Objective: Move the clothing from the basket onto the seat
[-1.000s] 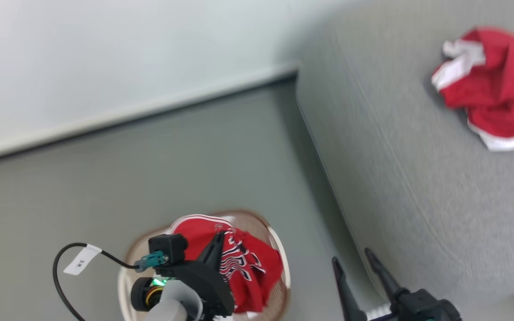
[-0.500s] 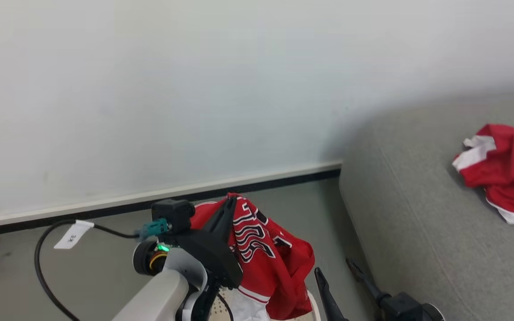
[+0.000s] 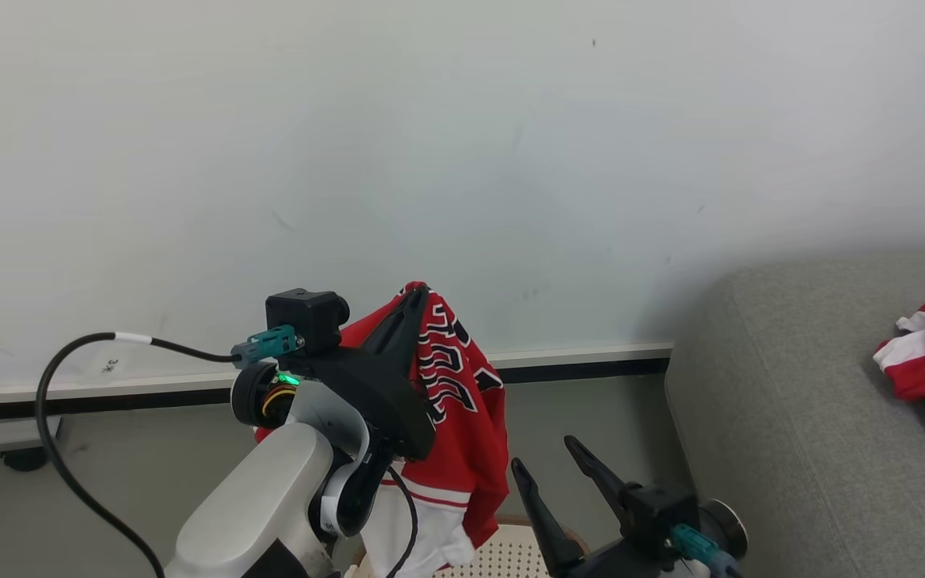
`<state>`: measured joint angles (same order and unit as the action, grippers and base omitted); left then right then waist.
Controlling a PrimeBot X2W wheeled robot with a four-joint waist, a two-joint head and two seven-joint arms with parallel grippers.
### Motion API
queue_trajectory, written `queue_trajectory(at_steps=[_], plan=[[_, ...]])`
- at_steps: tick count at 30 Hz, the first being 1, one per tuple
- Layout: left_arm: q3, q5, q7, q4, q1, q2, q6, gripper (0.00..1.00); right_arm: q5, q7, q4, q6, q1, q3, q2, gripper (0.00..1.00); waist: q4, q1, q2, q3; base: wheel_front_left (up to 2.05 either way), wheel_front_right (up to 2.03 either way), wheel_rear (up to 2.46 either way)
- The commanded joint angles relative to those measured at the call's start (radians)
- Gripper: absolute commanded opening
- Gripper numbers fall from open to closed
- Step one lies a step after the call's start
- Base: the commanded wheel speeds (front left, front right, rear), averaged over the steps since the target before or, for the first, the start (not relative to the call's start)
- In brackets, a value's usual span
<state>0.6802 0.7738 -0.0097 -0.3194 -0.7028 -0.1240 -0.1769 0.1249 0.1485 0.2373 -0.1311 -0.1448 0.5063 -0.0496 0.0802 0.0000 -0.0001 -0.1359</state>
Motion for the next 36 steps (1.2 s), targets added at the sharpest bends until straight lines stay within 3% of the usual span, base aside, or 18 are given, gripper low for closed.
queue_trajectory(at_steps=[1,19,36], plan=[[0.002,-0.003,0.004,-0.002,-0.013,-0.002,0.005,0.0,0.013,-0.004,0.012,0.001,-0.018,0.005,-0.001,1.0,0.006,0.0,0.0001,-0.004,0.0,0.0,0.0],[0.032,0.031,0.03,0.046,-0.049,0.033,0.036,0.0,0.114,-0.053,0.242,0.001,-0.203,0.069,-0.001,1.0,0.032,0.0,0.0001,-0.01,0.0,0.0,0.0],[0.1,0.088,0.128,0.289,-0.028,0.058,0.009,0.0,0.259,-0.043,0.388,0.001,-0.316,0.161,-0.001,1.0,0.059,0.0,0.0001,-0.019,0.0,0.0,0.0]])
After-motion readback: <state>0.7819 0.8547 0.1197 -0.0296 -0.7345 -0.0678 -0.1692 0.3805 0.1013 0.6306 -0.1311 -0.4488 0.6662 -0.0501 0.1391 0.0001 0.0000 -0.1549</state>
